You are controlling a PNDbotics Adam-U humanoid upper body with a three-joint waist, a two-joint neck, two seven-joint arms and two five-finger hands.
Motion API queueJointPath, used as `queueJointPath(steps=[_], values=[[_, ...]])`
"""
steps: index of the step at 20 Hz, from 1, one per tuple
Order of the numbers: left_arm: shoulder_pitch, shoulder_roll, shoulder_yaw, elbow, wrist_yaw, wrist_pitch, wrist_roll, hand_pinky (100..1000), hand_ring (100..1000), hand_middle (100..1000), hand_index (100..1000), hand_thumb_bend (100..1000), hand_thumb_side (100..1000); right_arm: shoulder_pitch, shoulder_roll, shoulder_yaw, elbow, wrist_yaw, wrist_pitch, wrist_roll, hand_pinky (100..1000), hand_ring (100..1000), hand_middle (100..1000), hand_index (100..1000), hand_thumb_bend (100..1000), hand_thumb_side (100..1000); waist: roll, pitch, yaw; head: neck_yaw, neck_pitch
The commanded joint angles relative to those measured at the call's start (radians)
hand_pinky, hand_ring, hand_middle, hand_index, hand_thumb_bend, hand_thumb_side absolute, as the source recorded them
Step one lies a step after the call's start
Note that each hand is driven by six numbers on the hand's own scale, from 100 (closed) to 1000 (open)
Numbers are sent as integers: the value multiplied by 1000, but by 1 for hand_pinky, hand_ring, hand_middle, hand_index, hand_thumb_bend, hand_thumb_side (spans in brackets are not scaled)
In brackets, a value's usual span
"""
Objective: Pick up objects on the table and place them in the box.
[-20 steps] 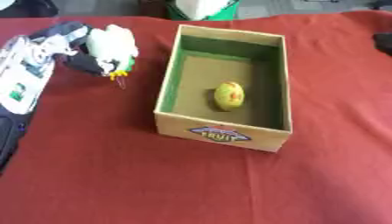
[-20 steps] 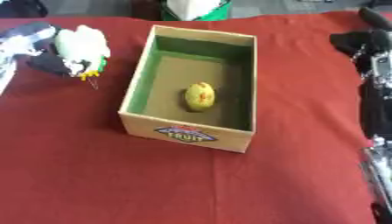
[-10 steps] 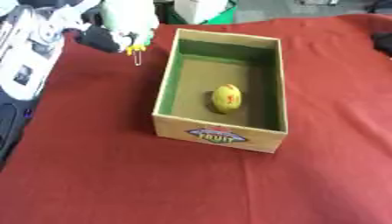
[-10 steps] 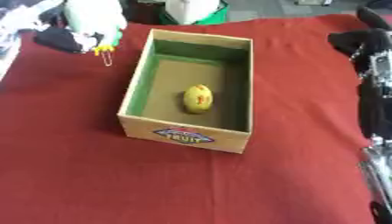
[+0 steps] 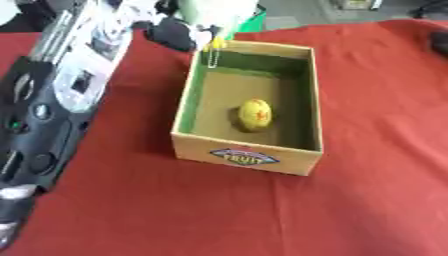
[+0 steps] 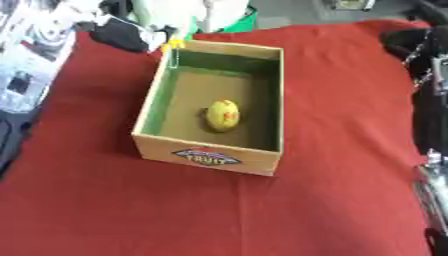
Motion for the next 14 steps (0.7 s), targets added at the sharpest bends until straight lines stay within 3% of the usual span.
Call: queueJointPath(steps=[1,14], values=[[-15,-33,-12,17,-50,-9,23,419,526,462,527,100,338,-14,-24,-5,-19,-16,-6,4,835,782,620,918,100,905,-3,-26,-3,9,1],[34,-127,-59,189,-201,-81,54,465,577,495,579,100,295,-28,-13,-2,-19,-27,-3,15,838,783,619,919,100,902,1,-17,-14,26,6]])
